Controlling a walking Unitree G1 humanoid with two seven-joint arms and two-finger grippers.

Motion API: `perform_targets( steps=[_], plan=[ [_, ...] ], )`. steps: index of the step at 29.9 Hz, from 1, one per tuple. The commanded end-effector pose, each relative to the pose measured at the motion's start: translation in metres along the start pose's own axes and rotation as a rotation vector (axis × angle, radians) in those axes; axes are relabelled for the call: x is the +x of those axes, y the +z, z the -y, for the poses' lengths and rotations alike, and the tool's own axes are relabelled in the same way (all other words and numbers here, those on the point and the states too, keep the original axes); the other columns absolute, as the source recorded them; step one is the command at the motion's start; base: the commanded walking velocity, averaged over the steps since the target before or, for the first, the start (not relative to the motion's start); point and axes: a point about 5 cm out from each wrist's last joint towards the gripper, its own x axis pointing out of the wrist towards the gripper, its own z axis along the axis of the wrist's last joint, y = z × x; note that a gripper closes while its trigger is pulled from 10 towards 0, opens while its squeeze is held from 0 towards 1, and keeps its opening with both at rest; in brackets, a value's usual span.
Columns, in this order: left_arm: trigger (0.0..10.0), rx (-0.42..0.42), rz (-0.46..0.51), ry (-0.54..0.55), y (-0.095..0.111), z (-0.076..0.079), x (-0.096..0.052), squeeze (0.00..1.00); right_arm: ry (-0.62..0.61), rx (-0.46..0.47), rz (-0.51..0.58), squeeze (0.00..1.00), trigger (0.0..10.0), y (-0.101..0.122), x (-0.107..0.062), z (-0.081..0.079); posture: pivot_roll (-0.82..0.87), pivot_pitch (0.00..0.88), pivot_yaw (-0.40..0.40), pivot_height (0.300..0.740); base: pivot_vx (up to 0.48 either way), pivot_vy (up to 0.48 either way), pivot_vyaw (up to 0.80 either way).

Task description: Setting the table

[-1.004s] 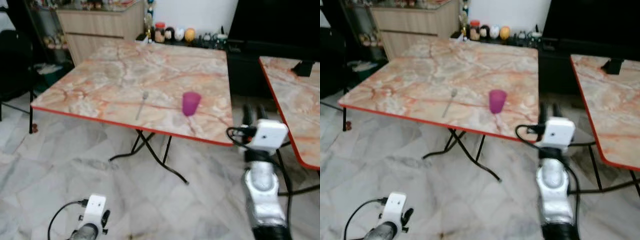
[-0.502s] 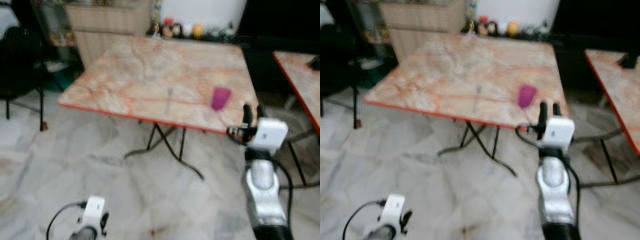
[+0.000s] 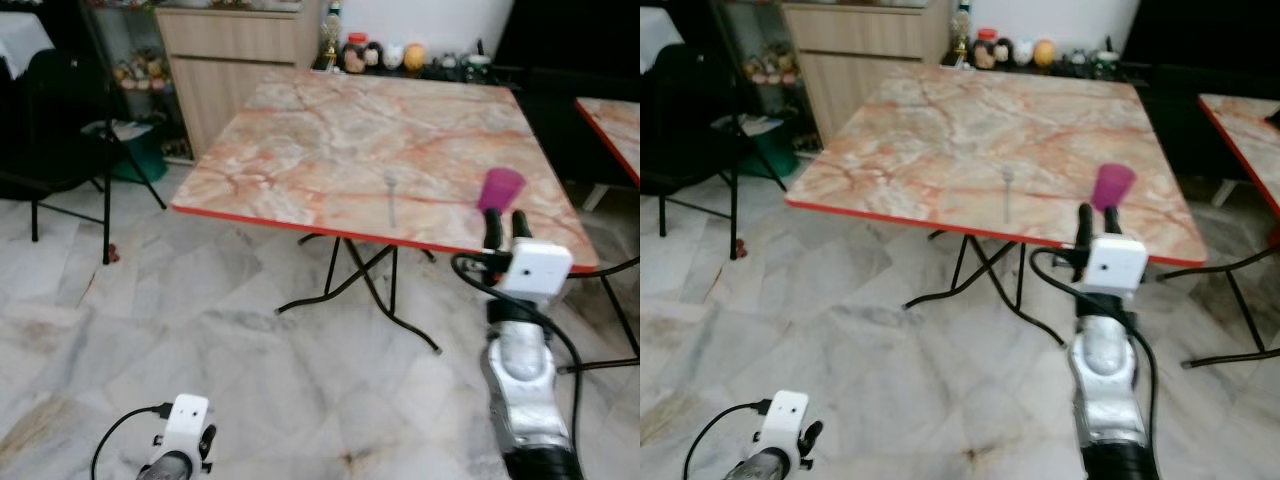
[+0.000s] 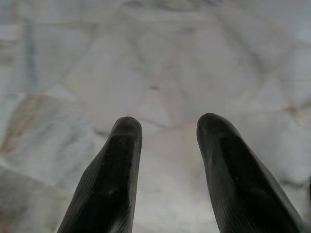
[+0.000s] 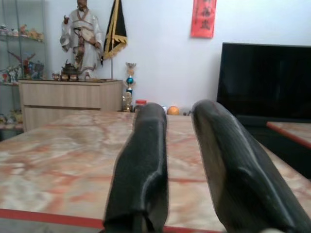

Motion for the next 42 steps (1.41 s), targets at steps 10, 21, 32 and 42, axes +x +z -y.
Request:
perform_targets(
  steps=[10,21,32,42],
  plan=[
    [10.0,0.002,-0.003,-0.019,-0.0003,0.006,0.0003,0.0,-0.029,-0.01,0.003,0.0,10.0,0.0006,0.0004,0.0094,-0.01,0.0,0.008,0.74,0.0,0.384,0.0],
    [10.0,-0.008,0.006,-0.056,0.0012,0.0115,0.0007,0.0,-0.033,-0.012,0.002,0.0,10.0,0.0001,0.0006,0.0102,-0.01,0.0,0.007,0.74,0.0,0.102,0.0],
    [10.0,-0.022,0.012,-0.059,0.0016,0.0135,0.0007,0.0,-0.033,-0.011,0.003,0.0,10.0,0.0004,0.0013,0.0093,-0.01,0.0,0.003,0.74,0.0,0.0,0.0],
    [10.0,-0.018,0.002,-0.053,-0.0001,0.0113,0.0003,0.0,-0.029,-0.008,-0.005,0.0,10.0,-0.0012,0.0009,0.0075,-0.01,0.0,0.005,0.74,0.0,0.0,0.0]
  ],
)
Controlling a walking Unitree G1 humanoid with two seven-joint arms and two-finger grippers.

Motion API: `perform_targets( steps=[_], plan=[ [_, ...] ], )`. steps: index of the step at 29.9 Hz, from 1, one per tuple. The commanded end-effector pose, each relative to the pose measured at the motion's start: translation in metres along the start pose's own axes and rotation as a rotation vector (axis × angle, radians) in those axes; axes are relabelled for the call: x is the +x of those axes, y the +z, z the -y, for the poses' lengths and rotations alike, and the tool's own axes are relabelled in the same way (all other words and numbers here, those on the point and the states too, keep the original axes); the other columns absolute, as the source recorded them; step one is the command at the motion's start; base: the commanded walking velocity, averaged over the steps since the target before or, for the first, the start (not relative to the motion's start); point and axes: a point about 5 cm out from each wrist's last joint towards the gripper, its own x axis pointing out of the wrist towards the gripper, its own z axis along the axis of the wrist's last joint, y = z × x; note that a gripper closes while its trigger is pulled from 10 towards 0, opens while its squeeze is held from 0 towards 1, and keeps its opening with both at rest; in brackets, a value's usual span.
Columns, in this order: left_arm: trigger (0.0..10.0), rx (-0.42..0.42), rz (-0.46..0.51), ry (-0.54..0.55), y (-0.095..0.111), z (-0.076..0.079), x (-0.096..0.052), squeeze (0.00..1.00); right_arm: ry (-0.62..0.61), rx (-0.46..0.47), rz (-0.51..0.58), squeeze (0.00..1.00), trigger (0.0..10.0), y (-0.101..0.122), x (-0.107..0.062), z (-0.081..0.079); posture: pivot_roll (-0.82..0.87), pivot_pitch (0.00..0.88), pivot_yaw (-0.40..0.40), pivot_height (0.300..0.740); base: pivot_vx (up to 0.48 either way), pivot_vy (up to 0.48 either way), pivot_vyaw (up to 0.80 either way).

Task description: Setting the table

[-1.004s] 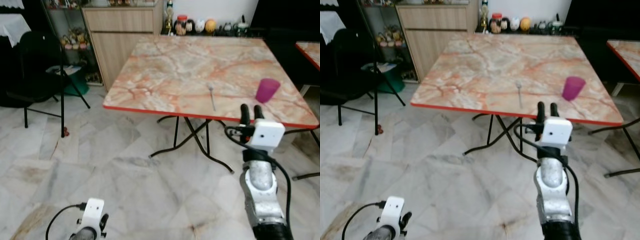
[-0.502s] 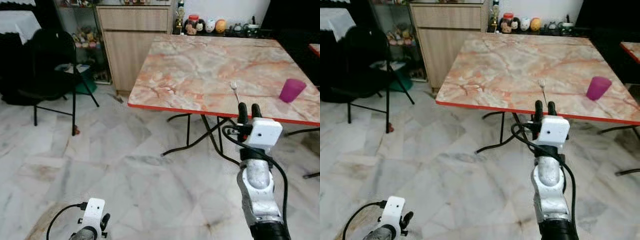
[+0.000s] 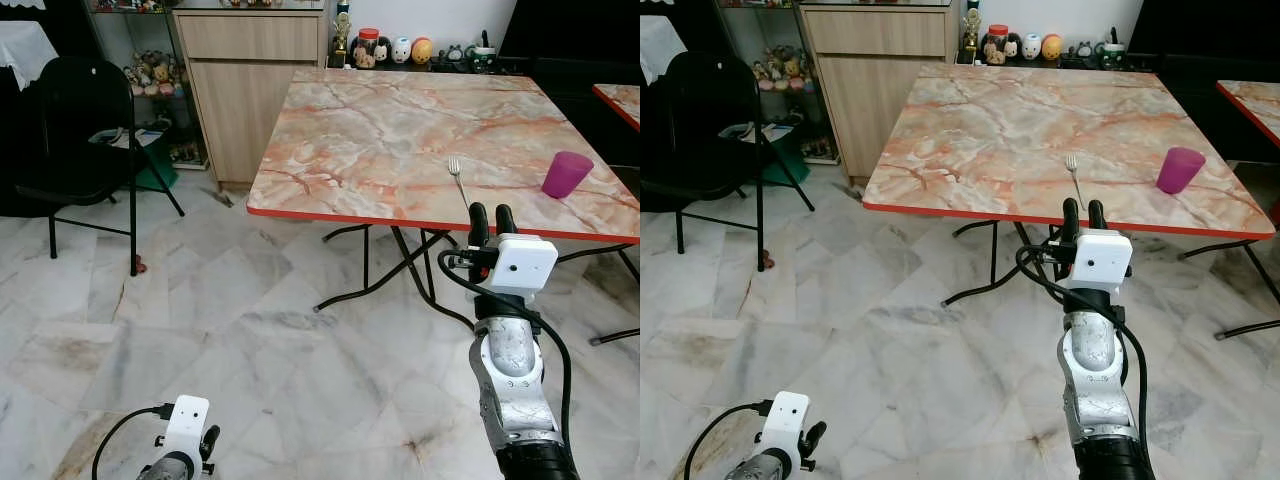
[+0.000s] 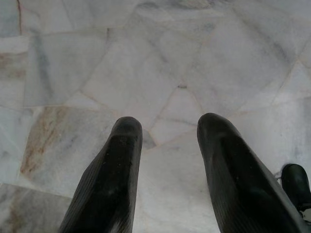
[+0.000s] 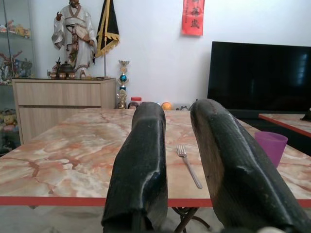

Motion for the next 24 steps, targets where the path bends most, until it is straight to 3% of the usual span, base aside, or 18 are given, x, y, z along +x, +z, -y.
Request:
perform_targets(
  steps=[1,11,17,24],
  plan=[
    [10.0,-0.001,-0.016,0.006,-0.0042,-0.0018,-0.0014,0.0,-0.005,0.007,-0.002,0.0,10.0,0.0001,0.0007,-0.0004,-0.01,0.0,0.005,0.74,0.0,0.0,0.0],
    [10.0,-0.004,-0.016,0.008,-0.0039,-0.0017,-0.0012,0.0,-0.012,0.015,-0.01,0.0,10.0,-0.0009,0.0003,0.0013,-0.01,0.0,0.004,0.74,0.158,0.0,0.0],
    [10.0,-0.005,-0.016,0.009,-0.0038,-0.0017,-0.0011,0.0,-0.007,0.021,-0.01,0.0,10.0,-0.0008,0.0007,-0.001,-0.01,0.0,0.004,0.74,0.273,0.0,-0.75],
    [10.0,-0.007,-0.016,0.008,-0.0041,-0.0013,-0.0012,0.0,-0.004,0.002,-0.012,0.0,10.0,-0.0012,0.0002,-0.002,-0.01,0.0,0.003,0.74,0.274,0.0,0.0]
  ],
)
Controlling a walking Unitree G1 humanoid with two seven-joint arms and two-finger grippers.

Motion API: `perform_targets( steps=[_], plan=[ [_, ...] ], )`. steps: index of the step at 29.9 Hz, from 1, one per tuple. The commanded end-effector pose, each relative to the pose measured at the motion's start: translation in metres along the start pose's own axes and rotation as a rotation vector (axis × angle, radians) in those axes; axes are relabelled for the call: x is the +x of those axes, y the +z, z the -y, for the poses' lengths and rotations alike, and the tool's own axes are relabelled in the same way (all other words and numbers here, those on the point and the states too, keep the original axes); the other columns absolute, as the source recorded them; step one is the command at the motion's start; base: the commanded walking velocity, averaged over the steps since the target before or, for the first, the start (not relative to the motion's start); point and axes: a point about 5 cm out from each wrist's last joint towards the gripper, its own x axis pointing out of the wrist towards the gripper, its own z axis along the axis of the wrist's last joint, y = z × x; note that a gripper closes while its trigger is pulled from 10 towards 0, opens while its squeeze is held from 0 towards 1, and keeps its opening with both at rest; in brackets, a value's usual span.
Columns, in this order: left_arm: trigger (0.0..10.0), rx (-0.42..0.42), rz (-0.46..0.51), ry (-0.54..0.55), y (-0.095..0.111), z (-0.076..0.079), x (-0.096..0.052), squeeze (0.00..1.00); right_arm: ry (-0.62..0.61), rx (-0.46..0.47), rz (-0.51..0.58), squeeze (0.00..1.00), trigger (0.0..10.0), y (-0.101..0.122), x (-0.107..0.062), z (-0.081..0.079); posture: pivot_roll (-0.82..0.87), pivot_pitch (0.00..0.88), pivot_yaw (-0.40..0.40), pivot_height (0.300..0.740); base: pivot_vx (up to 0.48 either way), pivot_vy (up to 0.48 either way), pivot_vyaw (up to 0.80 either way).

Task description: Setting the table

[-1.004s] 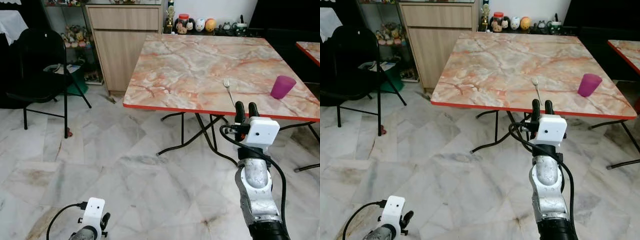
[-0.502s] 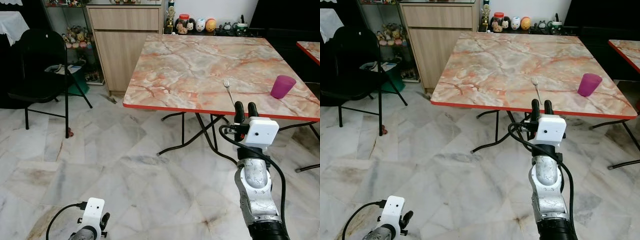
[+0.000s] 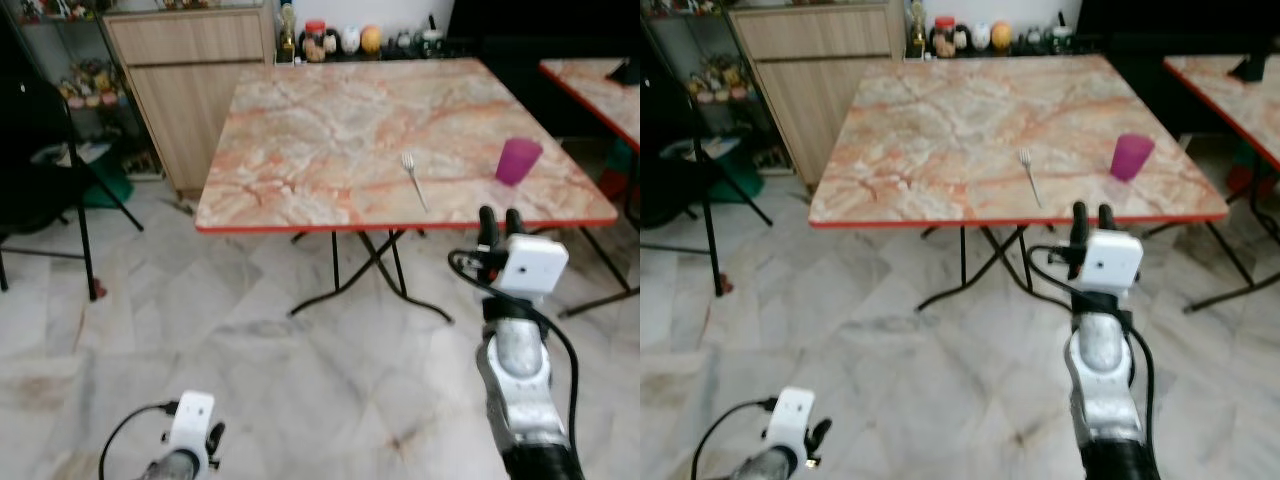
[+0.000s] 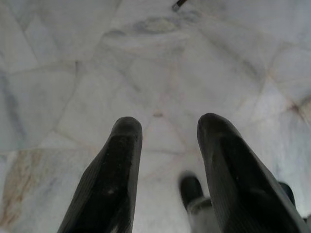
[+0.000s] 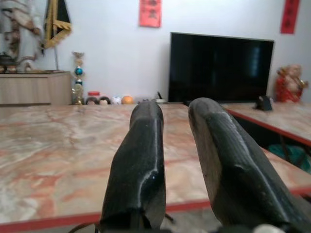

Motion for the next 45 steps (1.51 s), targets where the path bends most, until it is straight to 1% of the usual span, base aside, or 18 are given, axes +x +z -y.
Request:
perform_targets(
  steps=[1,17,18,19,21,25,26,27,29,31,32,33,34,42,43,45],
  plan=[
    [10.0,0.001,-0.032,0.024,-0.009,-0.009,-0.004,0.0,0.021,0.009,-0.003,0.0,10.0,0.001,0.0,-0.008,-0.01,0.0,0.003,0.74,0.274,0.0,0.0],
    [10.0,0.003,-0.032,0.024,-0.009,-0.009,-0.004,0.0,0.036,0.018,-0.006,0.0,10.0,0.0,0.0,-0.009,-0.01,0.0,0.004,0.74,0.275,0.0,0.0],
    [10.0,0.003,-0.031,0.024,-0.009,-0.009,-0.004,0.0,0.034,0.016,-0.009,0.52,10.0,0.0,0.0,-0.009,-0.01,0.0,0.004,0.74,0.274,0.0,0.0],
    [10.0,0.003,-0.031,0.024,-0.009,-0.009,-0.004,0.0,0.028,0.022,-0.014,1.0,10.0,-0.001,-0.001,-0.008,-0.01,0.0,0.004,0.74,0.274,0.0,0.0],
    [10.0,0.003,-0.031,0.024,-0.009,-0.009,-0.004,0.0,0.023,0.031,-0.016,1.0,10.0,-0.001,-0.001,-0.008,-0.01,0.0,0.004,0.74,0.274,0.0,0.0],
    [10.0,0.003,-0.031,0.023,-0.009,-0.009,-0.004,0.0,0.019,0.02,-0.026,1.0,10.0,-0.003,-0.001,-0.007,-0.01,0.0,0.003,0.74,0.274,0.0,0.0],
    [10.0,0.003,-0.031,0.022,-0.009,-0.009,-0.004,0.0,0.019,0.012,-0.035,0.89,10.0,-0.004,-0.001,-0.006,-0.01,0.0,0.003,0.74,0.274,0.0,0.0],
    [10.0,0.003,-0.031,0.023,-0.009,-0.009,-0.004,0.0,0.017,0.004,-0.051,0.0,10.0,-0.006,-0.001,-0.006,-0.01,0.0,0.003,0.74,0.274,0.0,0.0],
    [10.0,0.003,-0.031,0.023,-0.009,-0.009,-0.004,0.0,0.013,-0.005,-0.068,0.0,10.0,-0.009,-0.001,-0.005,-0.01,0.0,0.003,0.74,0.276,0.0,0.0],
    [10.0,0.003,-0.031,0.023,-0.009,-0.009,-0.004,0.0,0.012,0.019,-0.072,0.0,10.0,-0.01,-0.002,-0.005,-0.01,0.0,0.003,0.74,0.276,0.0,0.0],
    [10.0,0.003,-0.031,0.024,-0.009,-0.009,-0.004,0.0,0.018,0.037,-0.083,0.78,10.0,-0.011,-0.002,-0.005,-0.01,0.0,0.003,0.74,0.27,0.0,0.0],
    [10.0,0.003,-0.031,0.024,-0.009,-0.009,-0.004,0.0,0.018,0.037,-0.083,0.78,10.0,-0.011,-0.002,-0.005,-0.01,0.0,0.003,0.74,0.27,0.0,0.0],
    [10.0,0.003,-0.031,0.023,-0.009,-0.009,-0.004,0.0,0.021,0.042,-0.086,1.0,10.0,-0.011,-0.003,-0.005,-0.01,0.0,0.003,0.74,0.274,0.0,0.0],
    [10.0,0.005,-0.031,0.022,-0.009,-0.008,-0.004,0.0,0.036,0.05,-0.12,1.0,10.0,-0.014,-0.002,-0.007,-0.01,0.0,0.005,0.74,0.275,0.0,0.0],
    [10.0,0.005,-0.032,0.022,-0.009,-0.008,-0.004,0.0,0.053,0.033,-0.163,0.0,10.0,-0.019,-0.003,-0.008,-0.01,0.0,0.004,0.74,0.277,0.0,0.0],
    [10.0,0.004,-0.032,0.022,-0.009,-0.008,-0.004,0.0,0.053,0.031,-0.178,0.0,10.0,-0.02,-0.003,-0.008,-0.01,0.0,0.004,0.74,0.276,0.0,0.0]
  ],
)
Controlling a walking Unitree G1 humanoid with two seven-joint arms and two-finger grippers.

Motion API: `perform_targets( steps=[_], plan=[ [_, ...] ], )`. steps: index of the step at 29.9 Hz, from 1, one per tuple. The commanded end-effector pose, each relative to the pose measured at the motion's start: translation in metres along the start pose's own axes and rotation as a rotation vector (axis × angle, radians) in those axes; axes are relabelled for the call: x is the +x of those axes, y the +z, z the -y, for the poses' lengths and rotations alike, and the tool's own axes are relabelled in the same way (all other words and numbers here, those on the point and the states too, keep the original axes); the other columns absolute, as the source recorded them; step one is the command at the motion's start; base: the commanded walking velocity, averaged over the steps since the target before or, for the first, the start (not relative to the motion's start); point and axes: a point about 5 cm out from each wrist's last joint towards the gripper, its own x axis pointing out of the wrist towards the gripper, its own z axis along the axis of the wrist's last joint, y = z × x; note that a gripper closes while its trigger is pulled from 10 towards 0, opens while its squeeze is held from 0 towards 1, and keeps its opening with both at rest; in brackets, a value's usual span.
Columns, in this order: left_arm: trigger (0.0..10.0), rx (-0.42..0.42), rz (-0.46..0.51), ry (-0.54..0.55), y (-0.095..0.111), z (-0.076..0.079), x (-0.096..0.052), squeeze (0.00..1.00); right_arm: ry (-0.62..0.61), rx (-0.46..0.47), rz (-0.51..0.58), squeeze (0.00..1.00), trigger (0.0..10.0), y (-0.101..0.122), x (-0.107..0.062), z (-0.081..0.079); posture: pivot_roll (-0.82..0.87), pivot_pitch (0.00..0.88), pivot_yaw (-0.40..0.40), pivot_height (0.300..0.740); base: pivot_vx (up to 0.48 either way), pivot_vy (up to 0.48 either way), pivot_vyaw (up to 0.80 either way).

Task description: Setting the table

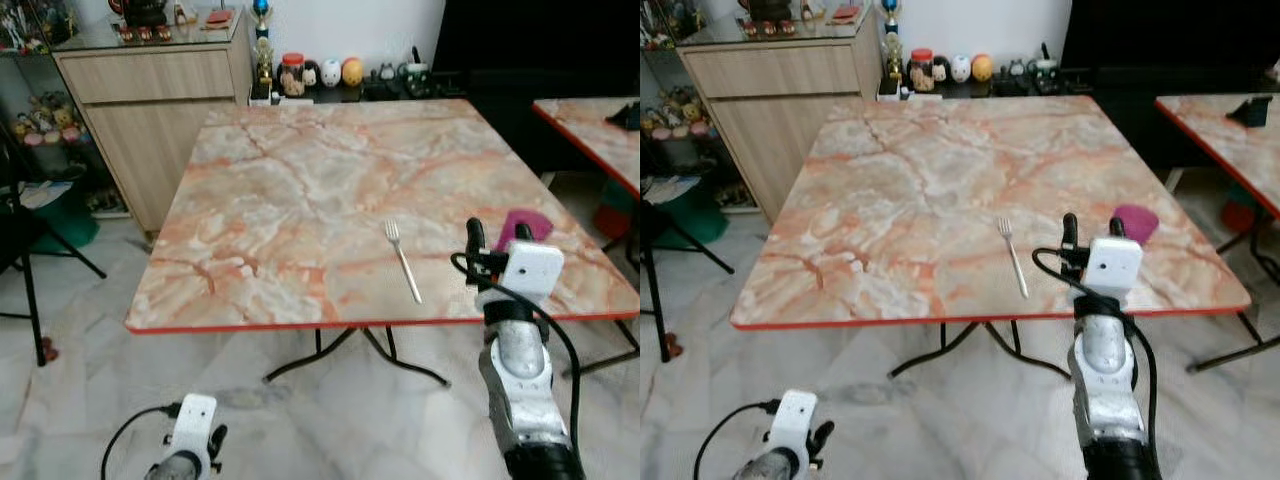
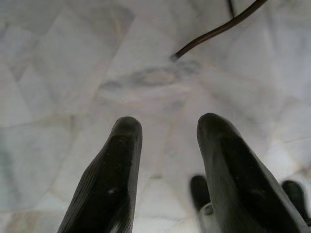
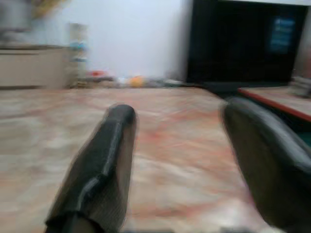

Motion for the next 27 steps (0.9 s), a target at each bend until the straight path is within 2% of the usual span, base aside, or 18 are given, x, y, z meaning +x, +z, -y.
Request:
perform_targets(
  steps=[1,3,10,16,17,18,20,21,22,23,24,27],
  plan=[
    [10.0,-0.006,-0.004,-0.005,0.0,0.003,0.0,0.0,-0.021,-0.012,-0.039,0.0,10.0,-0.005,-0.001,0.009,-0.01,0.0,0.003,0.74,0.274,0.0,0.0],
    [10.0,-0.007,-0.005,-0.005,-0.001,0.004,0.0,0.0,-0.027,0.007,-0.059,0.0,10.0,-0.008,-0.002,0.011,-0.01,0.0,0.002,0.74,0.276,0.0,0.0],
    [10.0,-0.007,-0.015,-0.002,-0.002,0.004,0.0,0.0,-0.031,-0.039,-0.135,0.0,10.0,-0.017,-0.001,0.016,-0.01,0.0,0.0,0.74,0.272,0.0,0.0],
    [10.0,-0.007,-0.019,-0.002,-0.004,0.004,-0.001,0.0,0.014,0.02,-0.161,0.02,10.0,-0.019,-0.002,0.012,-0.01,0.0,-0.001,0.74,0.129,0.0,0.0],
    [10.0,-0.007,-0.019,-0.002,-0.004,0.004,-0.001,0.0,0.027,0.021,-0.164,0.47,10.0,-0.019,-0.002,0.01,-0.01,0.0,-0.001,0.74,0.0,0.0,0.0],
    [10.0,-0.008,-0.021,-0.002,-0.004,0.004,-0.001,0.0,0.064,0.041,-0.182,1.0,10.0,-0.02,-0.003,0.006,-0.01,0.0,-0.002,0.74,0.0,0.0,0.0],
    [10.0,-0.008,-0.021,-0.002,-0.004,0.004,-0.001,0.0,0.074,0.048,-0.192,1.0,10.0,-0.021,-0.003,0.004,-0.01,0.0,-0.002,0.74,0.0,0.0,0.0],
    [10.0,-0.007,-0.024,-0.002,-0.005,0.004,-0.001,0.0,0.104,0.052,-0.23,1.0,10.0,-0.025,-0.004,0.0,-0.01,0.0,-0.002,0.74,0.0,0.0,0.0],
    [10.0,-0.007,-0.025,-0.002,-0.005,0.004,-0.001,0.0,0.126,0.061,-0.257,0.96,10.0,-0.028,-0.004,-0.003,-0.01,0.0,-0.002,0.74,0.0,0.0,0.0],
    [10.0,-0.008,-0.025,-0.002,-0.005,0.004,-0.001,0.0,0.132,0.065,-0.266,0.96,10.0,-0.029,-0.005,-0.004,-0.01,0.0,-0.002,0.74,0.0,0.0,0.0],
    [10.0,-0.008,-0.025,-0.002,-0.005,0.004,-0.001,0.0,0.14,0.061,-0.273,0.0,10.0,-0.03,-0.005,-0.005,-0.01,0.0,-0.003,0.74,0.0,0.0,0.0],
    [10.0,-0.01,-0.025,-0.001,-0.005,0.004,-0.001,0.0,0.178,0.057,-0.293,0.0,10.0,-0.032,-0.006,-0.008,-0.01,0.0,-0.004,0.74,0.0,0.0,0.0]
  ],
)
